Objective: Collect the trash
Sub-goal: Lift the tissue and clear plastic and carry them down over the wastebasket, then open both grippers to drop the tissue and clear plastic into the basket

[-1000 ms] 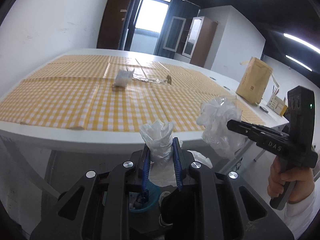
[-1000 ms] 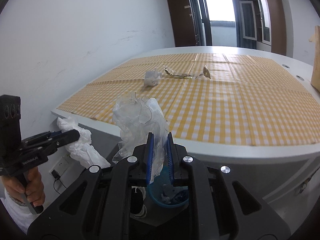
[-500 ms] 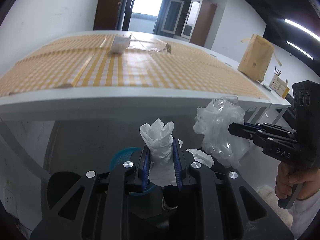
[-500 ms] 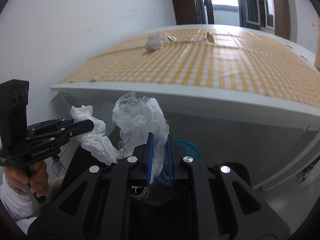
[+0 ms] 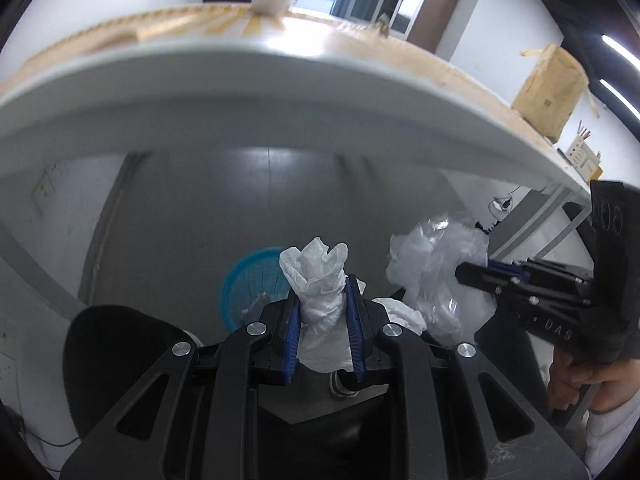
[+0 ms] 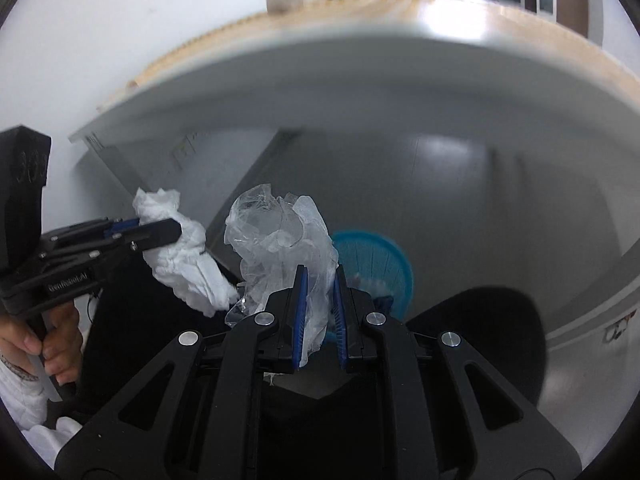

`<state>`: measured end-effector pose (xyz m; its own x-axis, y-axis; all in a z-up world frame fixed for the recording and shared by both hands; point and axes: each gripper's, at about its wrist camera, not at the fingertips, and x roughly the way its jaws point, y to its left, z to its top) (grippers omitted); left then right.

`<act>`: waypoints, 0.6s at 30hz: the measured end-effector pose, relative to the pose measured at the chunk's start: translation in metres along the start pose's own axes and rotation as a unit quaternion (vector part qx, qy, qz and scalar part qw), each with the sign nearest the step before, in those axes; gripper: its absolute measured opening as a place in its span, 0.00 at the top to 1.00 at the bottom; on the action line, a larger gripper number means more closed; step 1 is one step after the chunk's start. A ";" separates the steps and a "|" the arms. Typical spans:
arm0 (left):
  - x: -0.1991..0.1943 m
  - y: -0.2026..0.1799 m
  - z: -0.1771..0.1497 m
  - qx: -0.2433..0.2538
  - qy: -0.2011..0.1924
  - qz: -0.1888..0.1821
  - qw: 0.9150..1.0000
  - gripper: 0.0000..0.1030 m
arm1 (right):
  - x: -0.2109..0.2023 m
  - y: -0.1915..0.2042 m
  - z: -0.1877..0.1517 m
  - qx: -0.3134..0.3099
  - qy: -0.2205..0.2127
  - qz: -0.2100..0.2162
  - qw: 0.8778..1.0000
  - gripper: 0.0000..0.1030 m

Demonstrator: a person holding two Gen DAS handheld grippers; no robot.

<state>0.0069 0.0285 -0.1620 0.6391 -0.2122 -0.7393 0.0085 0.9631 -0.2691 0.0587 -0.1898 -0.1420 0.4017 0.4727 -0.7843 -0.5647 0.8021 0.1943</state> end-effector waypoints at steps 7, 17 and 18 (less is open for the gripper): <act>0.036 0.017 -0.007 -0.021 0.036 0.004 0.999 0.81 | 0.043 -0.011 -0.011 0.011 0.044 -0.001 0.999 0.89; 0.087 0.042 -0.011 -0.047 0.072 0.015 0.996 0.81 | 0.106 -0.023 -0.004 0.044 0.095 0.019 0.994 0.89; 0.095 0.046 -0.010 -0.051 0.078 0.017 0.995 0.81 | 0.111 -0.025 -0.002 0.047 0.100 0.019 0.994 0.89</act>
<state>0.0604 0.0507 -0.2502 0.5106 -0.2105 -0.8337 -0.0951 0.9498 -0.2981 0.1156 -0.1581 -0.2354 0.2257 0.4286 -0.8749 -0.5033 0.8202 0.2720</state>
